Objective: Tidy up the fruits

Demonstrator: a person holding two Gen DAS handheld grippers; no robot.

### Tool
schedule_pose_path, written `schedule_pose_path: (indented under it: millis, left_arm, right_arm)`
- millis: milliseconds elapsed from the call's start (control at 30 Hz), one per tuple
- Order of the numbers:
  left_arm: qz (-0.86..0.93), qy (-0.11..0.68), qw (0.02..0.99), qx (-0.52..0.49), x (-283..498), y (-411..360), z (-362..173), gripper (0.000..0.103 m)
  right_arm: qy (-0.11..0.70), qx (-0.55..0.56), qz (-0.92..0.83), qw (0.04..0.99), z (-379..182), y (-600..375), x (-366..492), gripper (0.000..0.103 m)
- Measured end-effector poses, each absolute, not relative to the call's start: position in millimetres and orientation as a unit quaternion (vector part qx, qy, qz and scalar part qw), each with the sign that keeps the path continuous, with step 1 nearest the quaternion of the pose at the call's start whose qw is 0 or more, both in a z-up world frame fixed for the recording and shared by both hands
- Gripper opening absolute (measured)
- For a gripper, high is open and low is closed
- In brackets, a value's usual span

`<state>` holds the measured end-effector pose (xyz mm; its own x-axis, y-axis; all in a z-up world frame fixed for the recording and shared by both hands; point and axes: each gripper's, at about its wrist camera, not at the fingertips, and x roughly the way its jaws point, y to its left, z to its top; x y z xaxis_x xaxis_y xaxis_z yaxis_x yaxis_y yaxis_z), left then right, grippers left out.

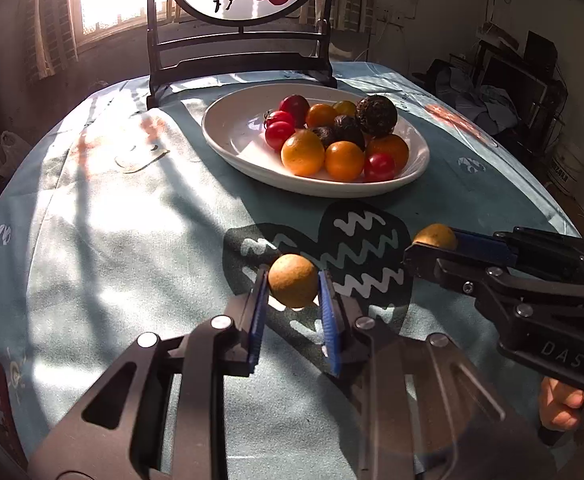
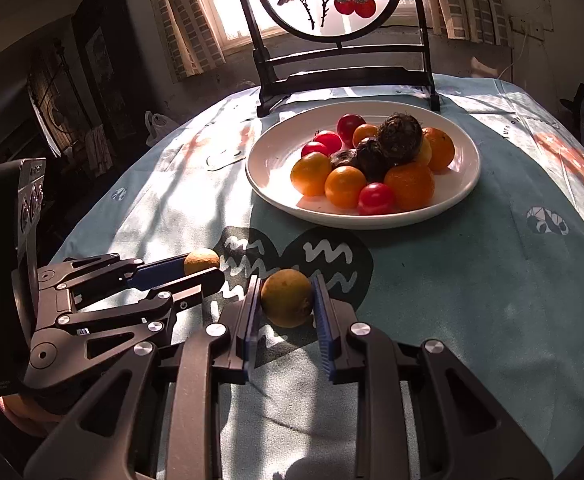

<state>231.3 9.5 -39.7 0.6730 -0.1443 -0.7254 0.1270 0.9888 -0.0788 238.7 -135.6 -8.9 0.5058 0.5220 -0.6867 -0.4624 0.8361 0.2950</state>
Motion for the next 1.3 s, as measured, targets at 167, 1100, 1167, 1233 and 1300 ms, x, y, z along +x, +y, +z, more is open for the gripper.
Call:
schedule_pose_path:
  millis: [167,1100,1167,1233,1300]
  left_arm:
    - [-0.073,0.377,0.923,-0.030,220.8,13.5,-29.3,0.025]
    - [-0.017,0.401,0.915,-0.032,435.5,16.0,13.1,0.027]
    - [0.003,0.405,0.914,-0.029,439.1,18.8,8.3,0.065]
    - [0.019,0.385,0.922,-0.029,436.2,22.3,10.1,0.073]
    - [0.025,0.384,0.923,-0.026,436.0,25.2,10.9,0.077]
  right_arm:
    - [0.394,0.041,0.287,0.872,-4.0,-135.8,235.3,0.026]
    - [0.318,0.122,0.223,0.913,47.1,-155.0,389.7,0.026]
    - [0.322,0.122,0.224,0.912,41.3,-152.3,397.5,0.026]
    - [0.328,0.117,0.228,0.909,35.6,-148.4,402.8,0.026]
    - [0.334,0.112,0.229,0.908,29.5,-144.9,407.2,0.026]
